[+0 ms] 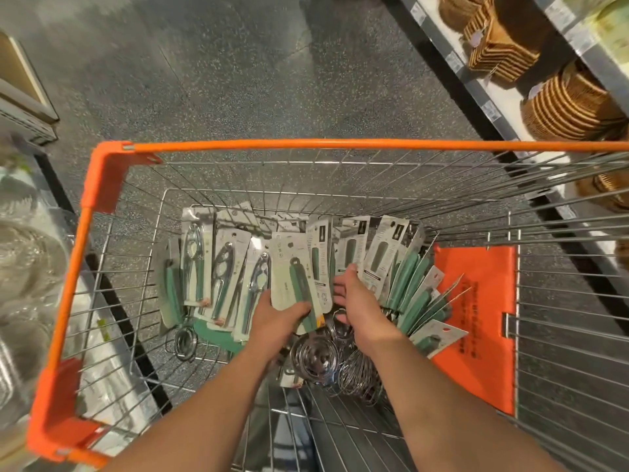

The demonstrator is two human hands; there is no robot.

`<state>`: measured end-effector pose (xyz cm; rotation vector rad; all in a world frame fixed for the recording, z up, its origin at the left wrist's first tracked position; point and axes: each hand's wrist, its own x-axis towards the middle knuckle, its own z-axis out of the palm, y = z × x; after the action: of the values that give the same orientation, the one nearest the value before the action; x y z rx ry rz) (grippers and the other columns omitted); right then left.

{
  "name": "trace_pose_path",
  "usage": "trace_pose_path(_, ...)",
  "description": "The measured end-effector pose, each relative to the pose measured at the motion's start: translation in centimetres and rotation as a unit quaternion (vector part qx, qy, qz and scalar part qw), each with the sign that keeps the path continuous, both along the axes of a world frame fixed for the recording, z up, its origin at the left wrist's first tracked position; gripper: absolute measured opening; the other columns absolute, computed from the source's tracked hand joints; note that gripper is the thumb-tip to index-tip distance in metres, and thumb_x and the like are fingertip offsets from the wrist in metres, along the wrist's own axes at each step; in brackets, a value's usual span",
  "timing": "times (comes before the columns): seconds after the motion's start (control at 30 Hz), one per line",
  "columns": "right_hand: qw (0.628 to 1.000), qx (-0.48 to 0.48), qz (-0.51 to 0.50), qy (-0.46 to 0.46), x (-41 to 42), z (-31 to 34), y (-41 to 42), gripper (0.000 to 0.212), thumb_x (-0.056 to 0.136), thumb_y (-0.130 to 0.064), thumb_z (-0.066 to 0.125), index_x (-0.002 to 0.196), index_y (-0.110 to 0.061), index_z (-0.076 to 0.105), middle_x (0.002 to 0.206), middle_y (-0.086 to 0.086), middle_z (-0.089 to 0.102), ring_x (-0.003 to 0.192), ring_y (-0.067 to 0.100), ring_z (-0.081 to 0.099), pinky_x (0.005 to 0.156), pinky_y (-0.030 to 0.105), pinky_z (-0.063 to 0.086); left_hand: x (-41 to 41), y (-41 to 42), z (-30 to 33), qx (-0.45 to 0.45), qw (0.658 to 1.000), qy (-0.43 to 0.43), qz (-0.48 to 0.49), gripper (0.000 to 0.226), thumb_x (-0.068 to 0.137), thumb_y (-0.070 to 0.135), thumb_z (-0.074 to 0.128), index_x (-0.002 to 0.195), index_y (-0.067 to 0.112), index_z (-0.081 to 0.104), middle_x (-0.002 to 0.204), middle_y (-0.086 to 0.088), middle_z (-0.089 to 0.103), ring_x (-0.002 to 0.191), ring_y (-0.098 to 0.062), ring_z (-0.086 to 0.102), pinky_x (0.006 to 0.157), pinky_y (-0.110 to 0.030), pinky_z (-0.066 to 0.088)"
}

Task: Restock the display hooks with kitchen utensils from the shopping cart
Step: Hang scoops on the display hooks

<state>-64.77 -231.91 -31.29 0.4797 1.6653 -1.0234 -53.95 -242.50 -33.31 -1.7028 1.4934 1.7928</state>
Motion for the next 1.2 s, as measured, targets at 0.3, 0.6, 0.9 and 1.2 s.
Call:
trace_pose_path(0.3,0.999,-0.007,0.044,-0.015,1.2,0.3,0.1,0.046,0.110,-0.055,0.022,0.120,-0.032,0.059,0.107,-0.009,0.067,0.093,0.007,0.061,0.070,0.024,0.046,0.2,0.3,1.6,0.077,0.995,0.061,0.007,0.122,0.048,0.049,0.085,0.155,0.025,0.033,0.148,-0.019,0.054,0.129,-0.036,0.059,0.108,-0.058,0.049)
trace_pose_path(0.6,0.983,0.060,0.121,0.120,0.7,3.1,-1.1,0.094,0.087,-0.088,0.006,0.111,-0.021,0.068,0.097,0.001,0.067,0.074,0.007,0.058,0.065,0.023,0.043,0.2,0.8,5.4,0.145,0.979,0.130,0.053,0.074,0.069,0.029,0.082,0.136,0.015,0.055,0.118,-0.019,0.074,0.113,-0.041,0.069,0.104,-0.062,0.050)
trace_pose_path(0.9,0.985,0.124,0.074,0.096,0.0,6.1,-1.1,0.093,0.099,-0.075,0.005,0.139,-0.009,0.059,0.130,0.012,0.062,0.127,0.038,0.056,0.111,0.050,0.041,0.8,1.6,7.9,0.172,0.968,0.156,0.096,0.106,0.051,0.048,0.100,0.141,0.017,0.054,0.122,-0.008,0.075,0.114,-0.031,0.070,0.093,-0.053,0.059)
trace_pose_path(1.2,0.994,0.103,0.004,0.047,1.2,8.0,-1.2,0.105,0.088,-0.088,0.006,0.146,-0.015,0.054,0.146,0.017,0.056,0.132,0.036,0.054,0.116,0.052,0.039,1.1,0.7,10.9,0.160,0.973,0.162,0.047,0.106,0.054,0.048,0.099,0.140,0.012,0.050,0.125,-0.012,0.073,0.122,-0.033,0.066,0.113,-0.053,0.045)
